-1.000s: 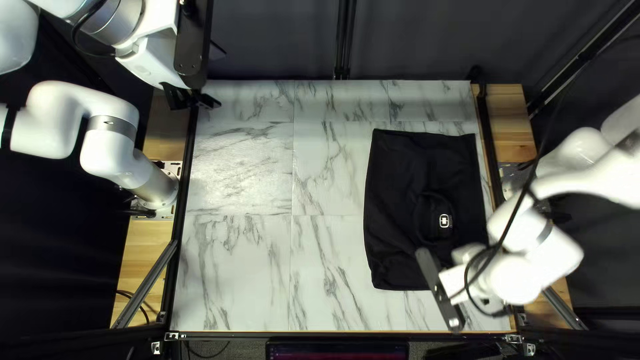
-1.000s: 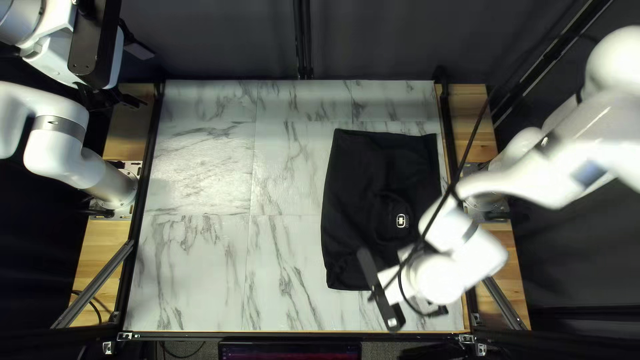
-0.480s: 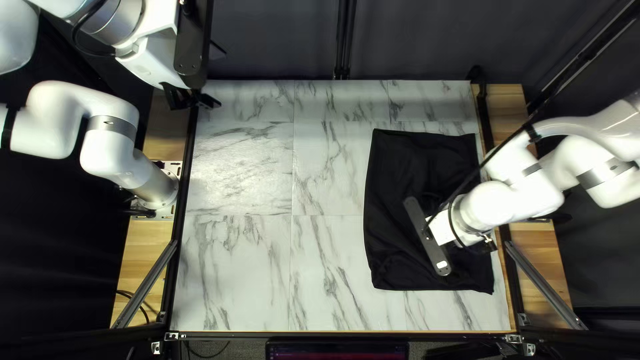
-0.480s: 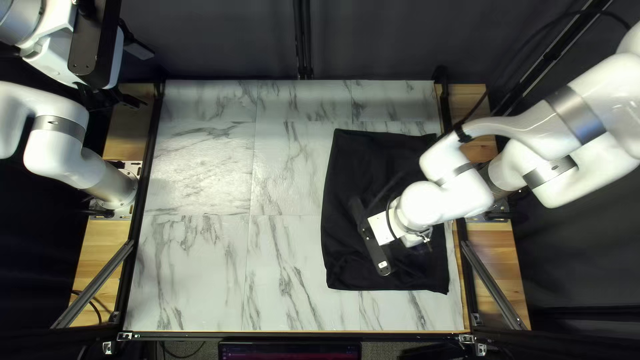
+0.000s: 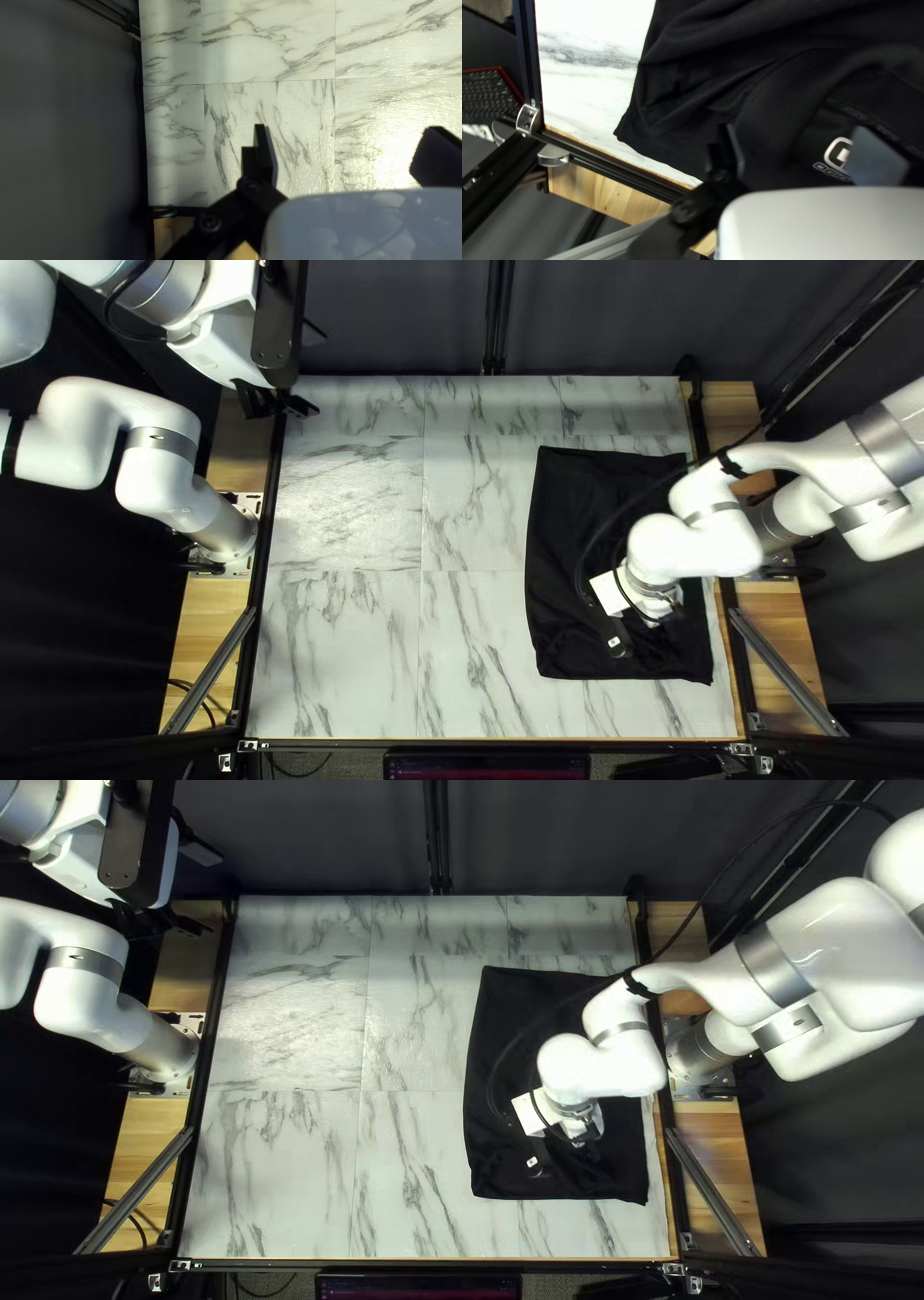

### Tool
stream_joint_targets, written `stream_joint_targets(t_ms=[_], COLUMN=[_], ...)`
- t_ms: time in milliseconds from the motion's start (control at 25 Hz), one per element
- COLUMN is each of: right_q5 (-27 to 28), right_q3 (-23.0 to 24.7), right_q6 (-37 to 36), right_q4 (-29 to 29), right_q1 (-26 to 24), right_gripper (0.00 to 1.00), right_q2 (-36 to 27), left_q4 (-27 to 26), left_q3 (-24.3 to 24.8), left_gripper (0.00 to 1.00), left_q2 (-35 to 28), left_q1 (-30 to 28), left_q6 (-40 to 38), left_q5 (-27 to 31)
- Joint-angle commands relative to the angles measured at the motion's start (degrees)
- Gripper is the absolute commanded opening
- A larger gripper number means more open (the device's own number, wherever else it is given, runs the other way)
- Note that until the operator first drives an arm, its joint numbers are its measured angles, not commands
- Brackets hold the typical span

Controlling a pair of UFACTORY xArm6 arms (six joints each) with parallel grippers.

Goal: Fold t-shirt

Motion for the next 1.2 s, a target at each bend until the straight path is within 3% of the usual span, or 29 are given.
stream_joint_targets(t_ms=[40,320,560,600,640,680,720,800,920,1080,1200], right_q5=[-0.03,1.13,-4.72,-5.24,-4.83,-4.28,-3.7,-1.39,0.81,3.49,4.59], right_q3=[-0.63,1.22,8.36,8.96,9.48,9.45,9.2,7.57,4.77,0.45,-2.71], right_q6=[-3.22,1.44,11.3,12.17,14.91,16.87,18.21,21.88,20.31,10.68,6.34], right_q4=[1.01,1.17,3.87,4.04,3.43,2.82,2.25,-0.12,-2.79,-3.14,-1.99], right_q1=[-1.79,0.76,7.26,7.57,7.97,8.09,8.09,7.59,4.27,-2.19,-4.24], right_gripper=[0.0,0.0,0.0,0.65,0.77,0.81,1.0,1.0,1.0,1.0,1.0], right_q2=[2.15,-2.02,-8.34,-8.9,-10.57,-11.37,-11.84,-12.7,-11.61,-7.72,-3.7], left_q4=[0.0,0.0,0.0,0.0,0.0,0.0,0.0,0.0,0.0,0.0,0.0], left_q3=[0.0,0.0,0.0,0.0,0.0,0.0,0.0,0.0,0.0,0.0,0.0], left_gripper=[1.0,1.0,1.0,1.0,1.0,1.0,1.0,1.0,1.0,1.0,1.0], left_q2=[0.0,0.0,0.0,0.0,0.0,0.0,0.0,0.0,0.0,0.0,0.0], left_q1=[0.0,0.0,0.0,0.0,0.0,0.0,0.0,0.0,0.0,0.0,0.0], left_q6=[0.0,0.0,0.0,0.0,0.0,0.0,0.0,0.0,0.0,0.0,0.0], left_q5=[0.0,0.0,0.0,0.0,0.0,0.0,0.0,0.0,0.0,0.0,0.0])
